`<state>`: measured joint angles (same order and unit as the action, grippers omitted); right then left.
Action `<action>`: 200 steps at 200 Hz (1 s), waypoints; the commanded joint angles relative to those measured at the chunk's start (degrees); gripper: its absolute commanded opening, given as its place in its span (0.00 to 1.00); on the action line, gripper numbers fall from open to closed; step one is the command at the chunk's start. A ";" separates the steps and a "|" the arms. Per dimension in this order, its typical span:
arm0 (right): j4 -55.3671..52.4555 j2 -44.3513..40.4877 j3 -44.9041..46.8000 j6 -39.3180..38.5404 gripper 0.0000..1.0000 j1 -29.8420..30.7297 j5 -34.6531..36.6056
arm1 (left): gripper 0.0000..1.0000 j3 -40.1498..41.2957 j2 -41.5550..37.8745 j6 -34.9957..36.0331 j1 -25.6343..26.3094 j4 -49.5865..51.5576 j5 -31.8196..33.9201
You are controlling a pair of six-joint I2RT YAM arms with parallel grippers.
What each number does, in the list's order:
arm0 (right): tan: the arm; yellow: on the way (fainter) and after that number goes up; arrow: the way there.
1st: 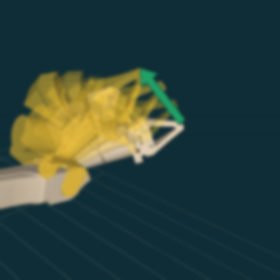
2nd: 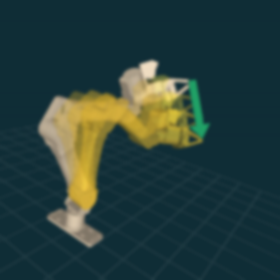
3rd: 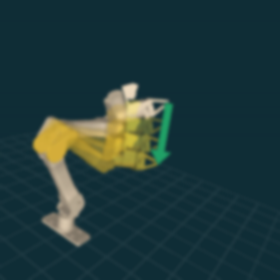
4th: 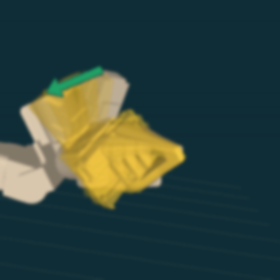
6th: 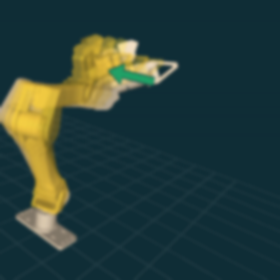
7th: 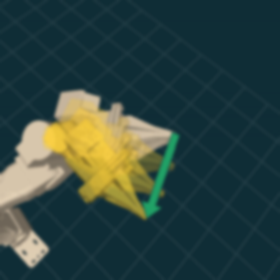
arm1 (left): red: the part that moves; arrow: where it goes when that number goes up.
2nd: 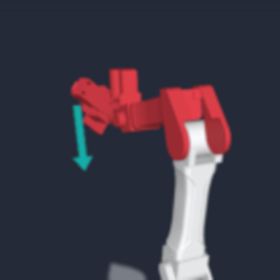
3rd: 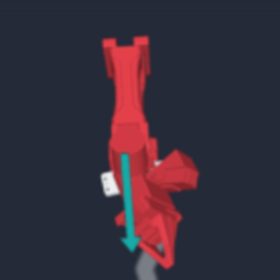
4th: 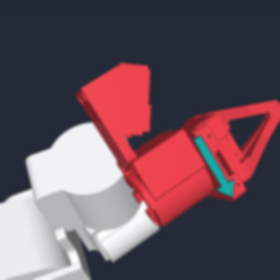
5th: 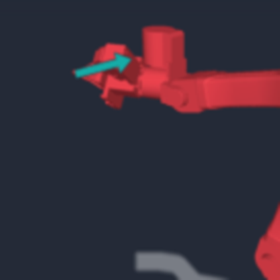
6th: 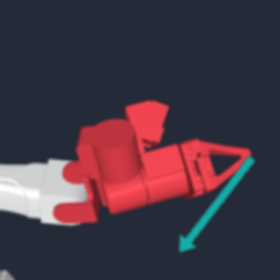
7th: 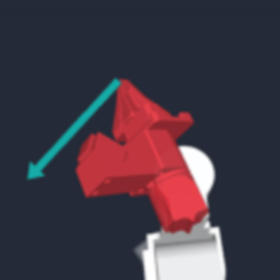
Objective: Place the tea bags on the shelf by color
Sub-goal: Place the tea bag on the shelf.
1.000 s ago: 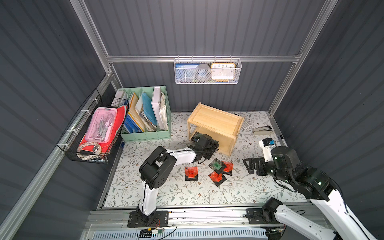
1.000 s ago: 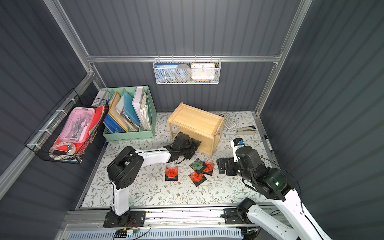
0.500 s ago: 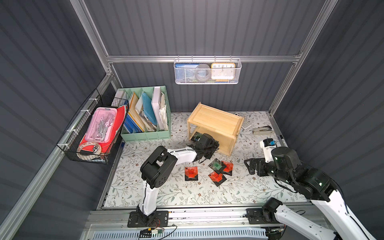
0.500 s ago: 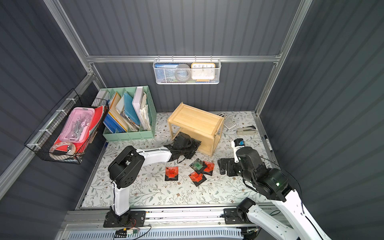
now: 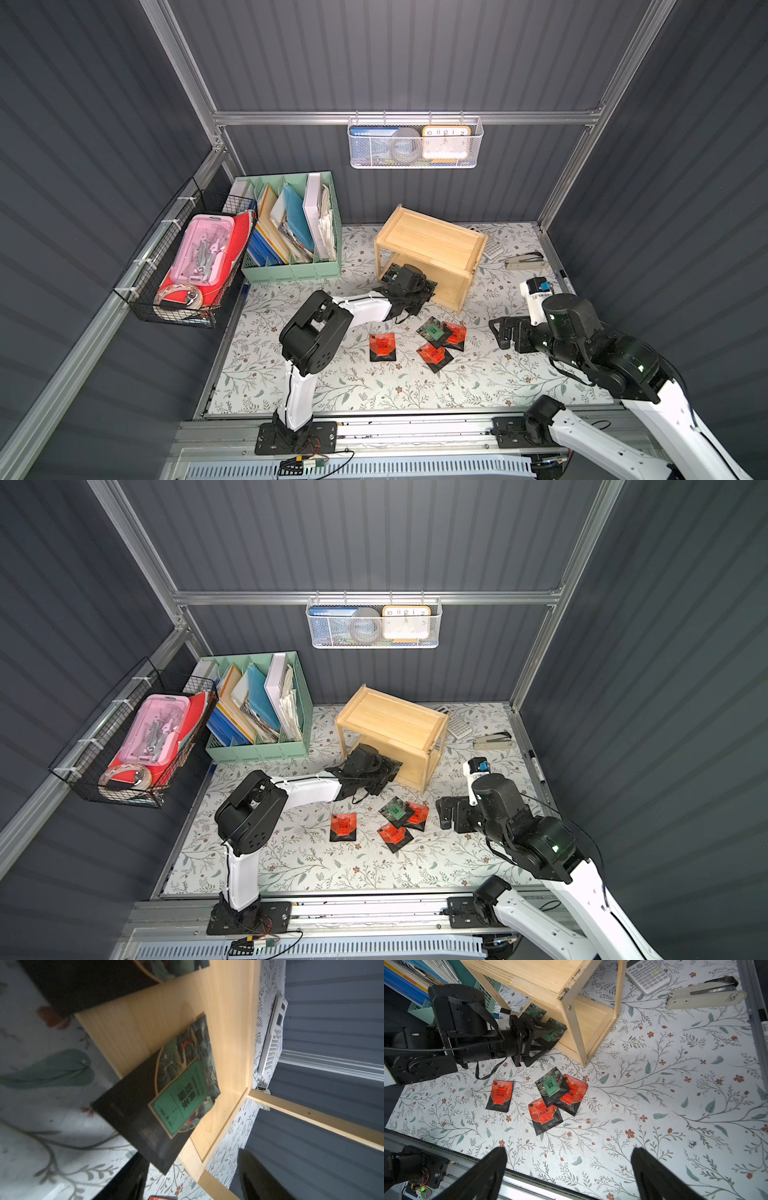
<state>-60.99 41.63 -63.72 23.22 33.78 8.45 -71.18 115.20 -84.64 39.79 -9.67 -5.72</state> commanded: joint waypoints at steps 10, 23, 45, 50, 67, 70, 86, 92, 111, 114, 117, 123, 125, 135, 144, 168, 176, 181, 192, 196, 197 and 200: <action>-0.44 0.12 -0.52 -0.46 0.99 -0.13 1.24 | 0.72 -1.26 0.71 0.66 -0.59 0.12 0.77; -0.48 0.05 -0.52 -0.53 0.99 -0.20 1.17 | 0.72 -1.33 0.75 0.75 -0.61 -0.27 0.79; -0.51 0.21 -0.61 -0.59 0.99 -0.17 1.38 | 0.72 -1.68 1.07 0.84 -0.77 -0.59 0.71; -0.46 0.21 -0.61 -0.59 0.99 -0.17 1.45 | 0.73 -1.76 1.13 0.89 -0.78 -0.61 0.70; -0.49 0.22 -0.66 -0.55 0.99 -0.19 1.47 | 0.72 -2.05 1.37 0.97 -0.92 -0.63 0.62; -0.47 0.29 -0.68 -0.55 0.99 -0.20 1.45 | 0.73 -2.08 1.40 1.01 -0.86 -0.69 0.62; -0.57 0.27 -0.70 -0.55 0.99 -0.15 1.54 | 0.73 -2.25 1.62 1.06 -1.07 -0.70 0.49; -0.55 0.30 -0.69 -0.70 0.99 -0.17 1.49 | 0.73 -2.38 1.61 1.06 -1.04 -0.79 0.44; -0.62 0.38 -0.79 -0.64 0.99 -0.16 1.69 | 0.73 -2.63 1.96 1.19 -1.23 -0.87 0.27; -0.62 0.36 -0.79 -0.64 0.99 -0.17 1.74 | 0.72 -2.68 2.02 1.19 -1.29 -0.83 0.27; -0.58 0.38 -0.79 -0.70 0.99 -0.16 1.70 | 0.72 -2.71 2.00 1.21 -1.28 -0.79 0.18; -0.56 0.40 -0.79 -0.66 0.99 -0.20 1.67 | 0.73 -2.84 2.07 1.29 -1.29 -0.79 0.18; -0.54 0.46 -0.79 -0.71 0.99 -0.16 1.73 | 0.73 -2.94 2.08 1.25 -1.29 -0.79 0.18; -0.61 0.46 -0.79 -0.67 0.99 -0.19 1.75 | 0.73 -2.95 2.21 1.29 -1.36 -0.77 0.05; -0.68 0.47 -0.81 -0.66 0.99 -0.13 1.83 | 0.73 -2.98 2.22 1.25 -1.32 -0.79 -0.08; -0.54 0.41 -0.88 -0.69 0.99 -0.18 1.84 | 0.73 -2.96 2.55 1.34 -1.30 -1.10 -0.50; -0.61 0.44 -0.88 -0.64 0.99 -0.13 1.86 | 0.73 -3.01 2.71 1.32 -1.30 -1.30 -0.68; -0.69 0.43 -0.92 -0.64 0.99 -0.18 1.84 | 0.73 -3.09 2.83 1.35 -1.35 -1.40 -0.83; -0.65 0.44 -0.88 -0.60 0.99 -0.20 1.84 | 0.73 -3.17 3.00 1.37 -1.30 -1.49 -1.13; -0.74 0.47 -0.88 -0.65 0.99 -0.17 1.84 | 0.73 -3.25 3.13 1.39 -1.29 -1.57 -1.22; -0.72 0.47 -0.88 -0.65 0.99 -0.19 1.84 | 0.73 -3.26 3.16 1.36 -1.29 -1.58 -1.22; -0.70 0.41 -0.88 -0.63 0.99 -0.14 1.84 | 0.73 -3.31 3.19 1.37 -1.34 -1.64 -1.30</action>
<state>-61.01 42.06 -63.72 23.07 33.78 9.28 -73.10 116.84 -84.40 38.68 -10.92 -6.04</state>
